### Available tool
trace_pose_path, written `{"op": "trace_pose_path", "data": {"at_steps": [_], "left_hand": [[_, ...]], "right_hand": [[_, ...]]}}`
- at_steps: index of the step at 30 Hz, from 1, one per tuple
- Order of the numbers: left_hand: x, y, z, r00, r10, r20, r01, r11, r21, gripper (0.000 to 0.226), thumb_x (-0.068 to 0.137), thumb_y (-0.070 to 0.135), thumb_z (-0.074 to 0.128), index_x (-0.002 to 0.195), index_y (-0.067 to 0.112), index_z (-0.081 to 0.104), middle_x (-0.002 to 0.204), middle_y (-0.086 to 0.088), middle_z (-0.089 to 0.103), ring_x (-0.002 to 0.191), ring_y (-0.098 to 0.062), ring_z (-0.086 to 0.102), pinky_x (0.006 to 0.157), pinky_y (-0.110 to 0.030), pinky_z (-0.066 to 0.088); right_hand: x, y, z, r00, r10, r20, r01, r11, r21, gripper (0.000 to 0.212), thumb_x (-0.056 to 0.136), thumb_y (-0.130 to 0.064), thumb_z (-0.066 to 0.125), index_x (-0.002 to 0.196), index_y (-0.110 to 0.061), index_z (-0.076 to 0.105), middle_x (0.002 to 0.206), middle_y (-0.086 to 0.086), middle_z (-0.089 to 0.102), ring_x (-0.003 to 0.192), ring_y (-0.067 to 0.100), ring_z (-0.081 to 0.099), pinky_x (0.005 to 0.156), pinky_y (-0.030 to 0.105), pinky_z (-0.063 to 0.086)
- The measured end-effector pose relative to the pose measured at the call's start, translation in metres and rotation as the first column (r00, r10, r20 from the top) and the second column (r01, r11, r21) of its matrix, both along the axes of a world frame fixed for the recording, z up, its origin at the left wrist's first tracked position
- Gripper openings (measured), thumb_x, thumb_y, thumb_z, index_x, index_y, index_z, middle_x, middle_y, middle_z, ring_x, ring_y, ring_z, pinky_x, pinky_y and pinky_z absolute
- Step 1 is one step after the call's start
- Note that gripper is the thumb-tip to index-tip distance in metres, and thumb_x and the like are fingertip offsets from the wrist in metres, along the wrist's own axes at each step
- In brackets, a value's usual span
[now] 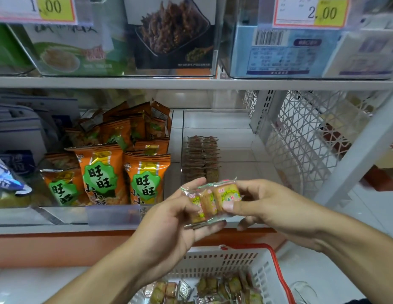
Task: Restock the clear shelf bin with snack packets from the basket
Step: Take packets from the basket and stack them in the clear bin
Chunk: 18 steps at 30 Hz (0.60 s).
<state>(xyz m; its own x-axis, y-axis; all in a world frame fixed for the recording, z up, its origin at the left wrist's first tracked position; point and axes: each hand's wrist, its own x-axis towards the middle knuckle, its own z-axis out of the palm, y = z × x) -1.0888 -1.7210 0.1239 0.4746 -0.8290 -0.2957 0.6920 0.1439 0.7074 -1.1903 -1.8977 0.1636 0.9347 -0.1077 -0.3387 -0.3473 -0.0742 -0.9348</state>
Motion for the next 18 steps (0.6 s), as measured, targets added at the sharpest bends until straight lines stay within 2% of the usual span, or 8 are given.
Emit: {"op": "trace_pose_path", "data": {"at_steps": [2, 3, 6, 9, 11, 13, 16, 18], "left_hand": [[-0.002, 0.0, -0.002, 0.997, -0.021, 0.08, 0.018, 0.999, 0.035, 0.061, 0.075, 0.006, 0.061, 0.135, 0.017, 0.06, 0.124, -0.021, 0.072, 0.106, -0.035, 0.072, 0.089, -0.047, 0.062], [-0.003, -0.001, -0.004, 0.988, -0.026, 0.149, 0.015, 0.997, 0.078, 0.058, 0.079, 0.017, 0.065, 0.136, 0.021, 0.058, 0.124, -0.017, 0.072, 0.104, -0.031, 0.072, 0.086, -0.044, 0.062], [-0.008, -0.003, -0.009, 0.95, -0.086, 0.301, 0.027, 0.98, 0.195, 0.067, 0.079, 0.041, 0.076, 0.14, 0.033, 0.051, 0.12, -0.009, 0.075, 0.107, -0.027, 0.073, 0.081, -0.038, 0.057], [-0.01, -0.007, -0.009, 0.931, -0.079, 0.356, -0.001, 0.975, 0.221, 0.07, 0.08, 0.053, 0.081, 0.139, 0.038, 0.048, 0.114, -0.005, 0.078, 0.105, -0.02, 0.075, 0.072, -0.031, 0.06], [-0.009, -0.009, -0.008, 0.921, -0.046, 0.387, -0.044, 0.974, 0.22, 0.068, 0.077, 0.064, 0.071, 0.135, 0.037, 0.052, 0.112, -0.004, 0.078, 0.1, -0.021, 0.076, 0.069, -0.035, 0.062], [-0.01, -0.01, -0.006, 0.92, -0.053, 0.388, -0.032, 0.977, 0.21, 0.064, 0.074, 0.072, 0.061, 0.127, 0.037, 0.058, 0.111, -0.005, 0.078, 0.097, -0.027, 0.077, 0.074, -0.044, 0.065], [-0.014, -0.01, -0.003, 0.913, -0.105, 0.394, 0.022, 0.978, 0.209, 0.061, 0.079, 0.076, 0.052, 0.124, 0.037, 0.061, 0.112, -0.009, 0.077, 0.081, -0.027, 0.075, 0.064, -0.037, 0.063], [-0.015, -0.008, -0.002, 0.901, -0.138, 0.411, 0.04, 0.971, 0.237, 0.069, 0.079, 0.078, 0.048, 0.128, 0.032, 0.06, 0.105, -0.013, 0.076, 0.076, -0.023, 0.071, 0.056, -0.031, 0.057]], "right_hand": [[-0.001, 0.005, -0.002, 0.998, 0.067, -0.002, -0.067, 0.997, 0.048, 0.025, 0.096, -0.015, 0.066, 0.12, -0.02, 0.072, 0.104, 0.002, 0.076, 0.083, 0.002, 0.065, 0.066, 0.015, 0.047], [-0.001, 0.008, -0.005, 0.996, 0.088, 0.006, -0.088, 0.994, 0.067, 0.024, 0.096, -0.014, 0.067, 0.119, -0.019, 0.072, 0.098, 0.003, 0.076, 0.08, 0.004, 0.066, 0.066, 0.014, 0.047], [-0.001, 0.014, -0.016, 0.997, 0.062, 0.038, -0.062, 0.998, 0.005, 0.025, 0.09, -0.008, 0.073, 0.114, -0.014, 0.07, 0.089, 0.014, 0.075, 0.08, 0.021, 0.071, 0.08, 0.032, 0.058], [0.002, 0.019, -0.022, 0.998, -0.022, 0.057, 0.025, 0.998, -0.057, 0.041, 0.076, -0.016, 0.085, 0.112, -0.012, 0.065, 0.087, 0.013, 0.07, 0.076, 0.025, 0.072, 0.078, 0.044, 0.061], [0.004, 0.02, -0.023, 0.993, -0.104, 0.063, 0.108, 0.992, -0.065, 0.055, 0.066, -0.023, 0.089, 0.114, -0.015, 0.063, 0.09, 0.013, 0.063, 0.065, 0.016, 0.068, 0.059, 0.032, 0.058], [0.005, 0.021, -0.021, 0.986, -0.14, 0.088, 0.143, 0.989, -0.026, 0.054, 0.063, -0.022, 0.09, 0.111, -0.019, 0.064, 0.09, 0.007, 0.064, 0.049, 0.011, 0.06, 0.044, 0.022, 0.048], [0.007, 0.022, -0.02, 0.985, -0.109, 0.13, 0.106, 0.994, 0.031, 0.044, 0.066, -0.013, 0.09, 0.103, -0.027, 0.07, 0.094, 0.004, 0.067, 0.052, 0.018, 0.063, 0.049, 0.026, 0.052], [0.005, 0.021, -0.016, 0.991, -0.043, 0.127, 0.041, 0.999, 0.023, 0.05, 0.07, -0.009, 0.09, 0.109, -0.033, 0.071, 0.095, 0.0, 0.066, 0.059, 0.017, 0.066, 0.056, 0.03, 0.055]]}}
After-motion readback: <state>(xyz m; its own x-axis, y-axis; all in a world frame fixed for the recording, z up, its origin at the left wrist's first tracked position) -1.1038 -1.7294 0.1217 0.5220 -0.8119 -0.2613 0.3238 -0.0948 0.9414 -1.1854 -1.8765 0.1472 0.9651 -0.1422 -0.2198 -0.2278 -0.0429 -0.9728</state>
